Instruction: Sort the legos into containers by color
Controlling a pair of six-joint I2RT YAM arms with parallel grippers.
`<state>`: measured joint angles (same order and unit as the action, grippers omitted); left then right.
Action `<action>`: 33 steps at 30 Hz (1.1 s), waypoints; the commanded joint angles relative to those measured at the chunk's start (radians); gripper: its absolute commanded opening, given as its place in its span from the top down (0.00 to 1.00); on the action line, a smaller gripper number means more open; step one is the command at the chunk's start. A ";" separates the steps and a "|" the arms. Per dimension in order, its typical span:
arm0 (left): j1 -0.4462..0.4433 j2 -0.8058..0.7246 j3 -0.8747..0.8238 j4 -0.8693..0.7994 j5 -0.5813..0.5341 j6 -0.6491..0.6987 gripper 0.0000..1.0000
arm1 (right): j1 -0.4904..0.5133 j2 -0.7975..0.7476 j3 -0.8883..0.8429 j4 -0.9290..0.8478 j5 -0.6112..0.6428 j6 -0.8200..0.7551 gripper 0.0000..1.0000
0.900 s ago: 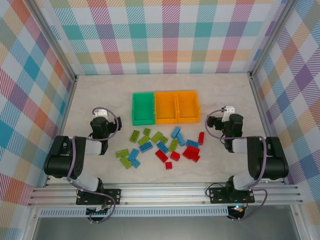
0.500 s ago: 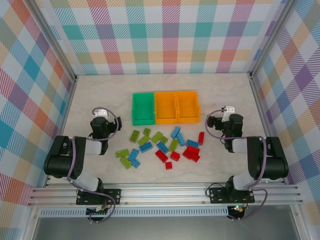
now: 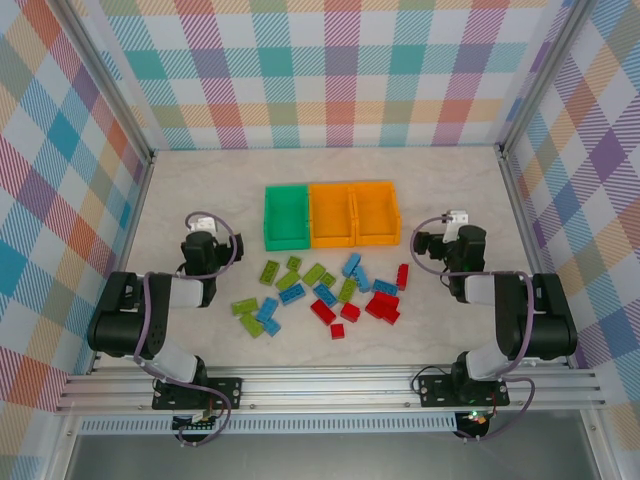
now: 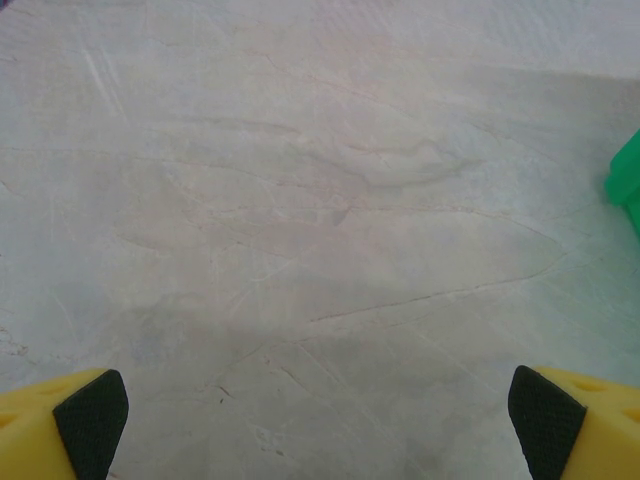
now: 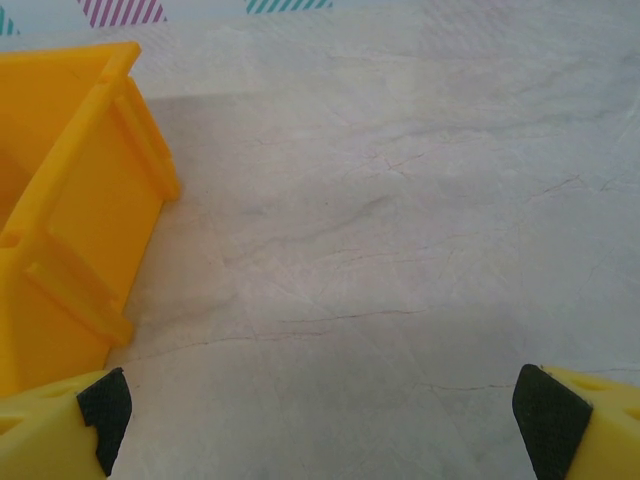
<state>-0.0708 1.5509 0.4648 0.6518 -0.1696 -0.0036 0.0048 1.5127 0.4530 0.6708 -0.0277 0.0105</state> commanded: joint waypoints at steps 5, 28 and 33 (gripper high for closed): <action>-0.003 -0.122 0.372 -0.565 -0.049 -0.097 0.00 | -0.005 -0.071 0.387 -0.679 -0.018 0.083 0.00; -0.177 -0.100 0.677 -1.172 -0.171 -0.443 0.00 | 0.144 -0.017 0.622 -1.537 -0.080 0.452 0.12; -0.187 -0.130 0.636 -1.155 -0.168 -0.476 0.00 | 0.224 0.032 0.614 -1.550 -0.074 0.453 0.13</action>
<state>-0.2401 1.4567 1.1236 -0.4976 -0.3107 -0.4427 0.1982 1.5146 1.0733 -0.8413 -0.0952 0.4427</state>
